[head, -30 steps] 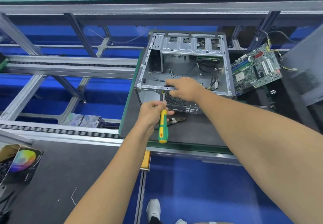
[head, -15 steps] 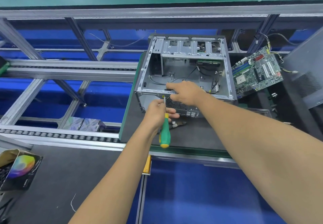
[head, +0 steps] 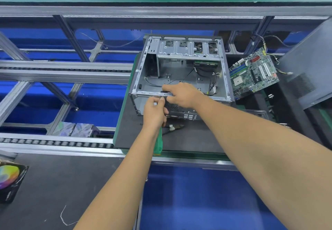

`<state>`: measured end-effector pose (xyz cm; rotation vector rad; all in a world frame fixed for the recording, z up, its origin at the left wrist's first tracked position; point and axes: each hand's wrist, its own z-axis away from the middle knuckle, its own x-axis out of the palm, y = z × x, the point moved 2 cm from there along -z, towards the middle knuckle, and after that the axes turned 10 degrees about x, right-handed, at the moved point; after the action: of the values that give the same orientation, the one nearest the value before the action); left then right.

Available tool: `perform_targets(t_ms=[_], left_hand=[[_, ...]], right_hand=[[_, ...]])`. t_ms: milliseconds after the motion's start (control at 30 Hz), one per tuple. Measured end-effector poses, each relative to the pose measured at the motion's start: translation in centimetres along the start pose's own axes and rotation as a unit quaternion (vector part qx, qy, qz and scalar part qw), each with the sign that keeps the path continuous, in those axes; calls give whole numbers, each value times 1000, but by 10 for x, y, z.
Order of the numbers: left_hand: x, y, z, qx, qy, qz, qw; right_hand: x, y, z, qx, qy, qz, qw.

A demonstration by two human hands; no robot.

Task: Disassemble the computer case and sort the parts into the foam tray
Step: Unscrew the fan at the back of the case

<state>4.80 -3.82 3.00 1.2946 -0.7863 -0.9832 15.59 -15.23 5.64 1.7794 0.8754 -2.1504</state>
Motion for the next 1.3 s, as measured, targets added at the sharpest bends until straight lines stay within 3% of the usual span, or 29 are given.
perform_targets(t_ms=[167,267,333,433,533,633,900,1300], left_hand=[[-4,-6,1,11,-4,-10,1000],[-25,-17,-1,34,-32,-118,992],[-45,-31,-4,54,-46,-283,956],[-68,-52,-7,69,-68,-472,876],[-78,-66,-12,74,-112,-567,813],[-81,-71,-21,69,-141,-606,780],[-87,-84,-36,15,-166,-525,835],[-100,-88,-26,43,-142,-468,871]], right_hand=[[1,0,0,3,-3,1,1000],[1,-1,0,10,-2,6,1000],[1,-1,-1,11,-1,10,1000],[1,0,-1,5,0,8,1000],[3,2,-1,0,0,11,1000],[3,1,-2,9,-7,8,1000],[0,-1,-1,22,-5,11,1000],[0,-5,0,24,0,31,999]])
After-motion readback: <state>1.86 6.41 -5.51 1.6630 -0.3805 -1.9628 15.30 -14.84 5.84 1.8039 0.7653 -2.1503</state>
